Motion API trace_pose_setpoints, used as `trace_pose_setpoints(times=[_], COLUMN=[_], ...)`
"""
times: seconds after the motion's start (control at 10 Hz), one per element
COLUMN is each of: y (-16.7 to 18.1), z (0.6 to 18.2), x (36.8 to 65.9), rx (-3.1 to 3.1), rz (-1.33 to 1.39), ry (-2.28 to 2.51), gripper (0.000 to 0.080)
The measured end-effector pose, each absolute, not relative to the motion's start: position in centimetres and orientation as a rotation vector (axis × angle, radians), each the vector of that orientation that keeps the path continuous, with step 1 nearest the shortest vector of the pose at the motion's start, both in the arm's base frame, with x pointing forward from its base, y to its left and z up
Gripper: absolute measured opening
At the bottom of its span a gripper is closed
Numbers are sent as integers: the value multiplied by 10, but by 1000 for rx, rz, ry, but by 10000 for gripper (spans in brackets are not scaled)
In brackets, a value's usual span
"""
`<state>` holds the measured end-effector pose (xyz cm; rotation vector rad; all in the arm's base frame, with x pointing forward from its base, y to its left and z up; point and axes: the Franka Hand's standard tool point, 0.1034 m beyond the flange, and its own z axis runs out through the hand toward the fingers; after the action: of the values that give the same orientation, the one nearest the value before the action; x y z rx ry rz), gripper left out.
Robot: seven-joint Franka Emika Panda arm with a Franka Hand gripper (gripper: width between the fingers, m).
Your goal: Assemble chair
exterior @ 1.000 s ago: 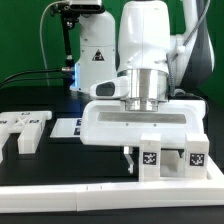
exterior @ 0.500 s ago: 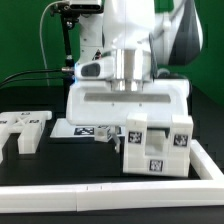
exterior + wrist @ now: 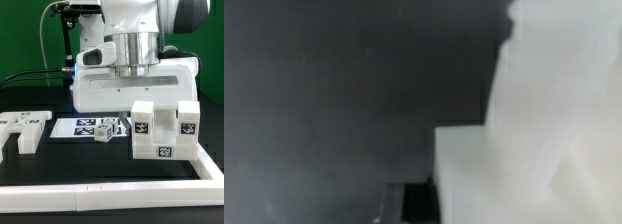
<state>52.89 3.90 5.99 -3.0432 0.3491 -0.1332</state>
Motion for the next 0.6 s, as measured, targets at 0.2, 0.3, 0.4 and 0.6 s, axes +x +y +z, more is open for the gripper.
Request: trace_pose_setpoints(times=[0.2, 0.3, 0.4, 0.6], y=[32, 27, 28, 28], z=[76, 89, 91, 85], x=[528, 532, 534, 524], rx=[-3011, -3011, -2995, -2959], rz=[188, 348, 479, 660], ry=[255, 221, 279, 360], gripper=[31, 31, 31, 31])
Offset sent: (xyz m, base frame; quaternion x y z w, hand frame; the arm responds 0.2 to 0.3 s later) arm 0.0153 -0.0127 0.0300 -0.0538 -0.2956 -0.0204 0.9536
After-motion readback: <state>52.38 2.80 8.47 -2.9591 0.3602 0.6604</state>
